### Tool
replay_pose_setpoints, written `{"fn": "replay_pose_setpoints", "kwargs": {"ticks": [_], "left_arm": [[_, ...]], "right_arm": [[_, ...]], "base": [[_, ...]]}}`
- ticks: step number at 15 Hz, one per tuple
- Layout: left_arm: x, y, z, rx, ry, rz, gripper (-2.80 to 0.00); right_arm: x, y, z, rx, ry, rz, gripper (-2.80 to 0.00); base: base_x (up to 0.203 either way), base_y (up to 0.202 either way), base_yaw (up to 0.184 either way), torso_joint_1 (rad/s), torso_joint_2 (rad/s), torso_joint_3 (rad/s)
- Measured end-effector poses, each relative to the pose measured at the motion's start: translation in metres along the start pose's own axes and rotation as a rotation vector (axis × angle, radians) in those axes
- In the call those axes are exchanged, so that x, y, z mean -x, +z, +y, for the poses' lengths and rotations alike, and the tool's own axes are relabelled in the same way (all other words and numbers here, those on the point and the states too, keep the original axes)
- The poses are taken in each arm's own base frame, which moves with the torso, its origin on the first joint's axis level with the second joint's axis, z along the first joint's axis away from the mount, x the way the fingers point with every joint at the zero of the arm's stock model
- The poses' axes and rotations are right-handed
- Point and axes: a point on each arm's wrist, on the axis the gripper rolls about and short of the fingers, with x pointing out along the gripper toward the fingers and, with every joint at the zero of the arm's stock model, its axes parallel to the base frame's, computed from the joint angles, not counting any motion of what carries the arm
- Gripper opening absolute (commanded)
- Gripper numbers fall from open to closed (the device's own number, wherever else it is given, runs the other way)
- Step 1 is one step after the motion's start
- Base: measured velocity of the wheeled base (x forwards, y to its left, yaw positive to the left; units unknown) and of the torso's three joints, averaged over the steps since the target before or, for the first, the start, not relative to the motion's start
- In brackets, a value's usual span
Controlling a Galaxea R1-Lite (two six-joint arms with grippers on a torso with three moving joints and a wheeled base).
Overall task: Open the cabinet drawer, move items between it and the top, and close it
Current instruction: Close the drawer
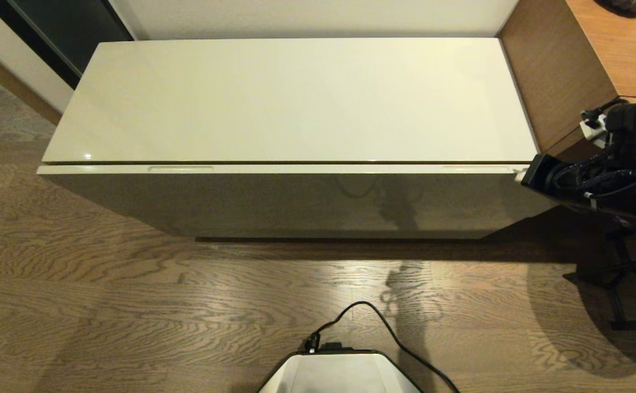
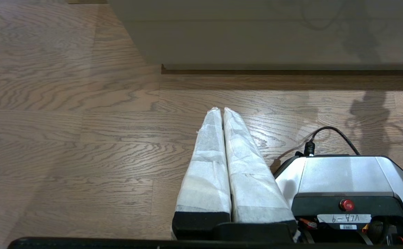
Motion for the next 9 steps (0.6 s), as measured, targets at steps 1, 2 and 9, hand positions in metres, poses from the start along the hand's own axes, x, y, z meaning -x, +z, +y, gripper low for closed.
{"fn": "replay_pose_setpoints", "kwargs": {"ticks": [1,2,9], "left_arm": [[0.0,0.0,0.0,0.0,0.0,0.0,-2.8],[0.0,0.0,0.0,0.0,0.0,0.0,-2.8],[0.0,0.0,0.0,0.0,0.0,0.0,-2.8]], "right_arm": [[-0.0013,-0.001,-0.0002,0.004,0.002,-0.001,-2.8],[-0.0022,-0.0024,-0.0009,0.014,0.0,0.004,-2.8],[-0.0085,-0.0068,-0.0021,0.083,0.039,-0.092,-2.8]], "base": [[0.0,0.0,0.0,0.0,0.0,0.0],[0.0,0.0,0.0,0.0,0.0,0.0],[0.0,0.0,0.0,0.0,0.0,0.0]]}}
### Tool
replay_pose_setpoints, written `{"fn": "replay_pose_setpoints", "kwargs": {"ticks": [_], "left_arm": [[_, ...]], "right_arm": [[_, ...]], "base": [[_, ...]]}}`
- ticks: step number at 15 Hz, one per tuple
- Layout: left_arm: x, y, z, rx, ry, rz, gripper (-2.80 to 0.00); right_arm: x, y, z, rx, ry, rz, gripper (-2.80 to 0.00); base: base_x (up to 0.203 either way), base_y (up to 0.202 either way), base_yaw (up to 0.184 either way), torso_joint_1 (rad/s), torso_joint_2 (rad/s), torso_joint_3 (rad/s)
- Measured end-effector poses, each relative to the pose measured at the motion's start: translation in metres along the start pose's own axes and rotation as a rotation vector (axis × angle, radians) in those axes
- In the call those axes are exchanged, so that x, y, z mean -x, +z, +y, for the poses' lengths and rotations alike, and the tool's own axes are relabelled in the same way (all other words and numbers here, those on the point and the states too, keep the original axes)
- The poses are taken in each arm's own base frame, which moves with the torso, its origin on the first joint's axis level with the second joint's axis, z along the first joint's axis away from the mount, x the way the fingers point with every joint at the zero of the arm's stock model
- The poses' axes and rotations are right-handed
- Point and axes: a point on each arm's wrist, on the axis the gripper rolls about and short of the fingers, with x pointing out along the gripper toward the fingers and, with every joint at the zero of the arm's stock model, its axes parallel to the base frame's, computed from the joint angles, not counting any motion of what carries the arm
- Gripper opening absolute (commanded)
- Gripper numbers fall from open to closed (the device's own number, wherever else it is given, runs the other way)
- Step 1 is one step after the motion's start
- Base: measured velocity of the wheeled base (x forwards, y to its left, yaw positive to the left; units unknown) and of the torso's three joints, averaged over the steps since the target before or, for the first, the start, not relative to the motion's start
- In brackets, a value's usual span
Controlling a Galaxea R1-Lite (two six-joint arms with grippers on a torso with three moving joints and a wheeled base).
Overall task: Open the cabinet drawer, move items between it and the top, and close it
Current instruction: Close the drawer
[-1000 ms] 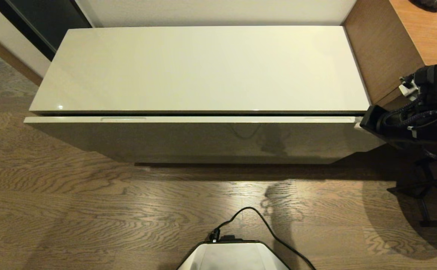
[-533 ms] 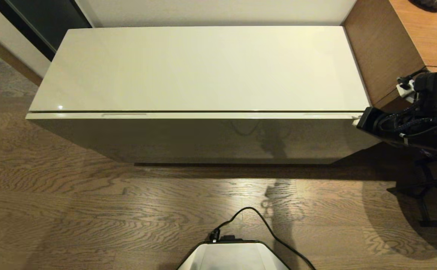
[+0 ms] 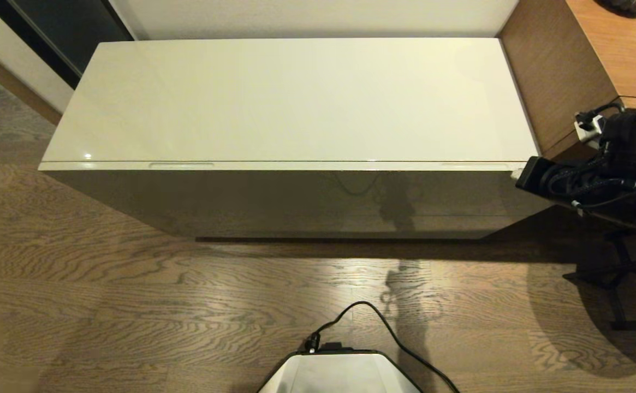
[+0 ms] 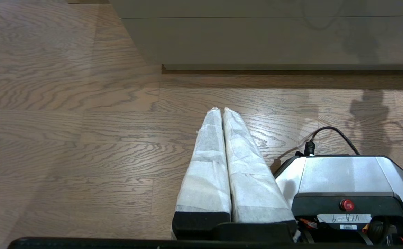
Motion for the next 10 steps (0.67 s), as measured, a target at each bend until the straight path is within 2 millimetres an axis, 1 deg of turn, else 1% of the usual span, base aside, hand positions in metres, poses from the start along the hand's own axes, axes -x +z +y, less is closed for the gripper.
{"fn": "replay_pose_setpoints", "kwargs": {"ticks": [3,5,6,8,9,10], "left_arm": [[0.0,0.0,0.0,0.0,0.0,0.0,-2.8],[0.0,0.0,0.0,0.0,0.0,0.0,-2.8],[0.0,0.0,0.0,0.0,0.0,0.0,-2.8],[0.0,0.0,0.0,0.0,0.0,0.0,-2.8],[0.0,0.0,0.0,0.0,0.0,0.0,-2.8],[0.0,0.0,0.0,0.0,0.0,0.0,-2.8]], "right_arm": [[-0.002,-0.004,-0.001,0.008,-0.008,0.019,-2.8],[0.002,0.001,0.001,0.012,-0.017,0.047,-2.8],[0.009,0.007,0.003,0.008,-0.03,0.061,-2.8],[0.032,0.025,0.006,-0.011,-0.065,0.1,-2.8],[0.051,0.035,0.007,-0.023,-0.082,0.116,-2.8],[0.075,0.045,0.01,-0.03,-0.093,0.127,-2.8]], "base": [[0.0,0.0,0.0,0.0,0.0,0.0],[0.0,0.0,0.0,0.0,0.0,0.0],[0.0,0.0,0.0,0.0,0.0,0.0],[0.0,0.0,0.0,0.0,0.0,0.0],[0.0,0.0,0.0,0.0,0.0,0.0],[0.0,0.0,0.0,0.0,0.0,0.0]]}}
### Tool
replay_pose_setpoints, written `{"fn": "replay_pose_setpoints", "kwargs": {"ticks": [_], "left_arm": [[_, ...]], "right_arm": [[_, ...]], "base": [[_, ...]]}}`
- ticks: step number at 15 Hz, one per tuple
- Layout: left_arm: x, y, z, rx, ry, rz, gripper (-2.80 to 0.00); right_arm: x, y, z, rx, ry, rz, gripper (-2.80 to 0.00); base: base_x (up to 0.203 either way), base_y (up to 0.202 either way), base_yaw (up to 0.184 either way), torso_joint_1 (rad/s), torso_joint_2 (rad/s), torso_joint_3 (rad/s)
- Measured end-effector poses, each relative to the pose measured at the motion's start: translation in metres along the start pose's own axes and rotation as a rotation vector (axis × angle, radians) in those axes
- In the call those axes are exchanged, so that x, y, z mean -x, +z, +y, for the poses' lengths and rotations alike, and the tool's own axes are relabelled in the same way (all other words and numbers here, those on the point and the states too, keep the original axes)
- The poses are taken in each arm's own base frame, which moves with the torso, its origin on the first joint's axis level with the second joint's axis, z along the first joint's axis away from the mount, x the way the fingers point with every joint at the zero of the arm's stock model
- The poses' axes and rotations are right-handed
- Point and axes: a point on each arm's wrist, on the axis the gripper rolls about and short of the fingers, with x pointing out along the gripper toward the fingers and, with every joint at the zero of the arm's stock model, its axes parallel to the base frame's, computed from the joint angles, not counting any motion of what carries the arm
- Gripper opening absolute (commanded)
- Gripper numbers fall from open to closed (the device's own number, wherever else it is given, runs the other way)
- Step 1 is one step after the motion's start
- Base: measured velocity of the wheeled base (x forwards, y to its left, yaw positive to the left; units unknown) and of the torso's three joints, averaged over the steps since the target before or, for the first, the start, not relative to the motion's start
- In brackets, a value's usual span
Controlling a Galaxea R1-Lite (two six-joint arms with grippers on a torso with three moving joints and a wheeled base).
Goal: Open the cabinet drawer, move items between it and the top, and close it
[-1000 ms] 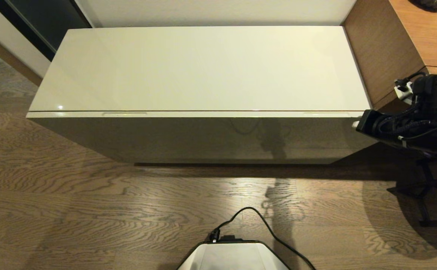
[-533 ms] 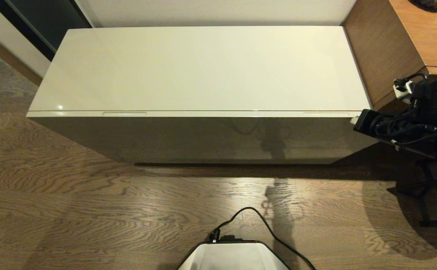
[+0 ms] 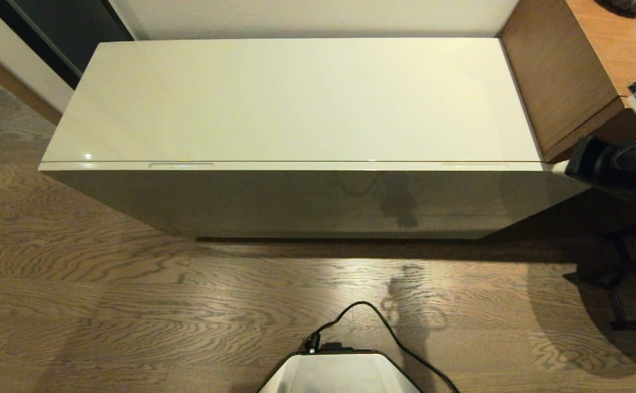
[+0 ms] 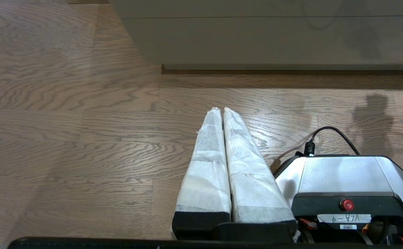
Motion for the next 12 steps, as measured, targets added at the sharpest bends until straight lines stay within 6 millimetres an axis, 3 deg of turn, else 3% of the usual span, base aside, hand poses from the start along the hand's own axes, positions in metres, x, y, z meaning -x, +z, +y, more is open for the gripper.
{"fn": "replay_pose_setpoints", "kwargs": {"ticks": [3,5,7,9,12], "left_arm": [[0.0,0.0,0.0,0.0,0.0,0.0,-2.8],[0.0,0.0,0.0,0.0,0.0,0.0,-2.8],[0.0,0.0,0.0,0.0,0.0,0.0,-2.8],[0.0,0.0,0.0,0.0,0.0,0.0,-2.8],[0.0,0.0,0.0,0.0,0.0,0.0,-2.8]], "right_arm": [[0.102,0.009,-0.002,0.012,-0.011,-0.002,-2.8],[0.176,-0.01,-0.013,0.025,-0.033,0.011,-2.8],[0.243,-0.053,-0.033,0.033,-0.064,0.038,-2.8],[0.289,-0.108,-0.055,0.053,-0.115,0.079,-2.8],[0.319,-0.181,-0.077,0.031,-0.25,0.144,-2.8]], "base": [[0.0,0.0,0.0,0.0,0.0,0.0],[0.0,0.0,0.0,0.0,0.0,0.0],[0.0,0.0,0.0,0.0,0.0,0.0],[0.0,0.0,0.0,0.0,0.0,0.0],[0.0,0.0,0.0,0.0,0.0,0.0]]}}
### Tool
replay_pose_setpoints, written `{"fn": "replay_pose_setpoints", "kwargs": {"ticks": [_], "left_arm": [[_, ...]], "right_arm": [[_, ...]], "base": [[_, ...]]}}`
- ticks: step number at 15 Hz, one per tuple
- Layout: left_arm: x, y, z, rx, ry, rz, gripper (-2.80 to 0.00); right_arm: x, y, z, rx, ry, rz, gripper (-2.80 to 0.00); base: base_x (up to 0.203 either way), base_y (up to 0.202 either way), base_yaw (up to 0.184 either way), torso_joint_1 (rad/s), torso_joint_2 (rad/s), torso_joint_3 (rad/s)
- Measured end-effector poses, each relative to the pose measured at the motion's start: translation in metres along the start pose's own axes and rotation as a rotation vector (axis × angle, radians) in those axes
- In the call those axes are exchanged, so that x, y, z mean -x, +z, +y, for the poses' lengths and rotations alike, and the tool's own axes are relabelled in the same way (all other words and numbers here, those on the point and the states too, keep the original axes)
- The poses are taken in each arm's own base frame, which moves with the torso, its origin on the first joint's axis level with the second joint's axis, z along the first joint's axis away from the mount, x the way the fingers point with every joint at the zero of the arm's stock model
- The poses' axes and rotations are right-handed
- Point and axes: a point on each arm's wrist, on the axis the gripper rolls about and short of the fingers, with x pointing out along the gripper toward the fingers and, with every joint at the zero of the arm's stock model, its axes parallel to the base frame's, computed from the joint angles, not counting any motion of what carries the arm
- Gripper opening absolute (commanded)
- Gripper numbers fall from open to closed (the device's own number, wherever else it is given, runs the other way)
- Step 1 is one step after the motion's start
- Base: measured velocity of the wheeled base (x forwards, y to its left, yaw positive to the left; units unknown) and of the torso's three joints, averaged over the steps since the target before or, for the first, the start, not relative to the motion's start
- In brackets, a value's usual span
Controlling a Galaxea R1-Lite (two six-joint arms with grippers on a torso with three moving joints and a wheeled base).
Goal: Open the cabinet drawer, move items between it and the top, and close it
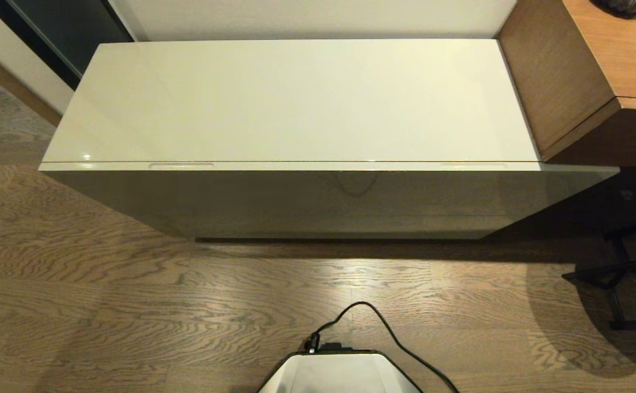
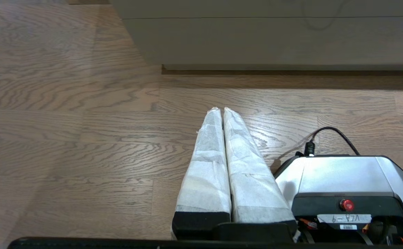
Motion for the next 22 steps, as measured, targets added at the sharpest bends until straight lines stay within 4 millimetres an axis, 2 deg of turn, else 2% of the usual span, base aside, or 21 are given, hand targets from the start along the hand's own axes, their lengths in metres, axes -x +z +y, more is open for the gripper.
{"fn": "replay_pose_setpoints", "kwargs": {"ticks": [2,5,7,9,11,15,20,22], "left_arm": [[0.0,0.0,0.0,0.0,0.0,0.0,-2.8],[0.0,0.0,0.0,0.0,0.0,0.0,-2.8],[0.0,0.0,0.0,0.0,0.0,0.0,-2.8],[0.0,0.0,0.0,0.0,-0.001,0.0,-2.8],[0.0,0.0,0.0,0.0,0.001,0.0,-2.8],[0.0,0.0,0.0,0.0,0.001,0.0,-2.8],[0.0,0.0,0.0,0.0,0.001,0.0,-2.8],[0.0,0.0,0.0,0.0,0.001,0.0,-2.8]], "right_arm": [[0.002,-0.01,-0.002,-0.021,0.002,-0.088,-2.8],[0.006,0.001,-0.004,-0.023,0.111,-0.32,-2.8],[0.007,0.0,-0.01,0.002,0.17,-0.392,-2.8],[0.001,-0.011,-0.013,0.031,0.186,-0.425,-2.8],[-0.013,-0.022,-0.014,0.097,0.194,-0.504,-2.8],[-0.048,-0.021,-0.005,0.083,0.239,-0.693,-2.8],[-0.117,-0.038,0.006,0.147,0.305,-0.845,-2.8],[-0.12,-0.039,0.007,0.191,0.33,-0.95,-2.8]], "base": [[0.0,0.0,0.0,0.0,0.0,0.0],[0.0,0.0,0.0,0.0,0.0,0.0],[0.0,0.0,0.0,0.0,0.0,0.0],[0.0,0.0,0.0,0.0,0.0,0.0],[0.0,0.0,0.0,0.0,0.0,0.0],[0.0,0.0,0.0,0.0,0.0,0.0],[0.0,0.0,0.0,0.0,0.0,0.0],[0.0,0.0,0.0,0.0,0.0,0.0]]}}
